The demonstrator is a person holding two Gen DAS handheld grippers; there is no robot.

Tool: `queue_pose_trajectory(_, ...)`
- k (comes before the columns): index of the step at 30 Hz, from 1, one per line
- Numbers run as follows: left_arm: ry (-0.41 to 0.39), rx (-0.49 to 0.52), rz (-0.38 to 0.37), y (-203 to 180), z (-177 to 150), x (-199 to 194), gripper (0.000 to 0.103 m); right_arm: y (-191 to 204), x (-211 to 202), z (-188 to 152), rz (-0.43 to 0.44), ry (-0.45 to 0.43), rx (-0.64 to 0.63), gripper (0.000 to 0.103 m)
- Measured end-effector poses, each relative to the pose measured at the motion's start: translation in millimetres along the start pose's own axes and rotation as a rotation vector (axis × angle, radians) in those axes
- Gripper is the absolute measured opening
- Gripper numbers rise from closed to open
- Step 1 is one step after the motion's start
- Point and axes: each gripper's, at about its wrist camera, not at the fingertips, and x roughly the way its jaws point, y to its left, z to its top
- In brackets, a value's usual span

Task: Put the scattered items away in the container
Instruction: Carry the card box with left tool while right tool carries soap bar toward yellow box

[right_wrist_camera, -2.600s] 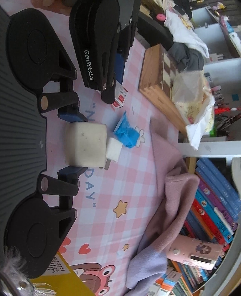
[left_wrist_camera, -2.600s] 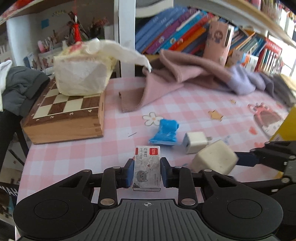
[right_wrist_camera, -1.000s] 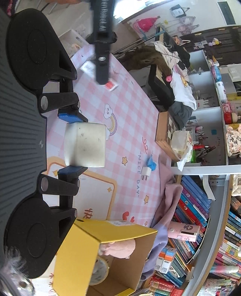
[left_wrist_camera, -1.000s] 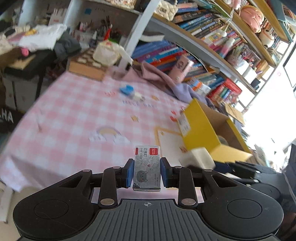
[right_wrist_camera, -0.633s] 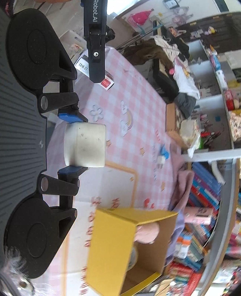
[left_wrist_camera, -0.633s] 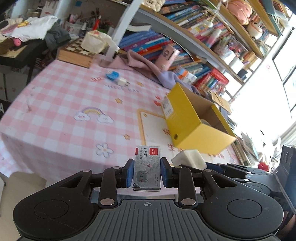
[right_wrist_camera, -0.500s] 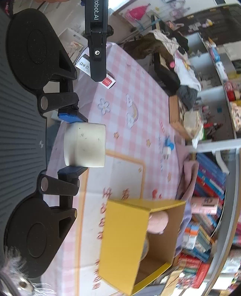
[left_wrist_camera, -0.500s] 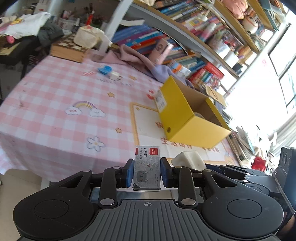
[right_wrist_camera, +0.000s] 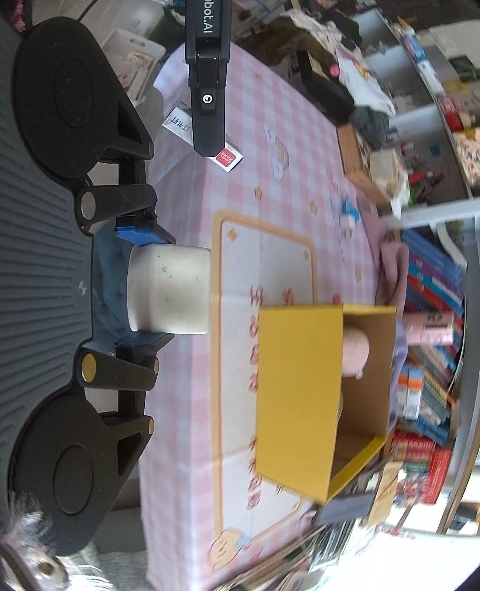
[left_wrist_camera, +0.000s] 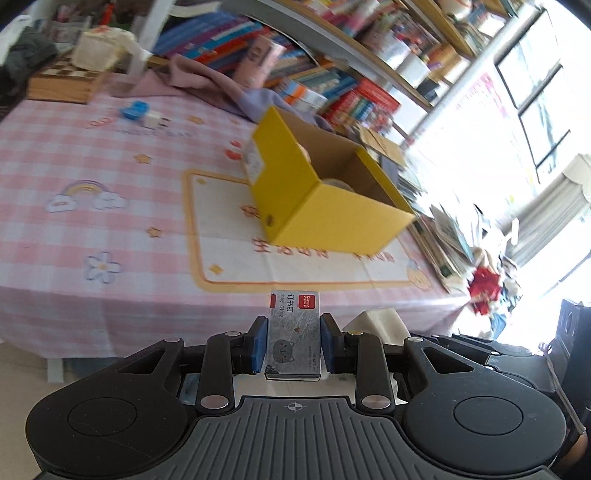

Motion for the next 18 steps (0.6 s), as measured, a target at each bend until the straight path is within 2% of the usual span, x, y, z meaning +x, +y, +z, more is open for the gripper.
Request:
queue_pose_trajectory(10,0.081,0.068,-0.074,-34.0,3.9,39.7,0.028,-47.9,-10.2,-15.1,-0.084,0.018,0.123,0.043)
queue_pose_trajectory(18,0.071,0.109,-0.104,-56.5,21.7,61.2,0.028,-74.2,-11.1,-5.8,-0.113,0.013,0.143,0.043)
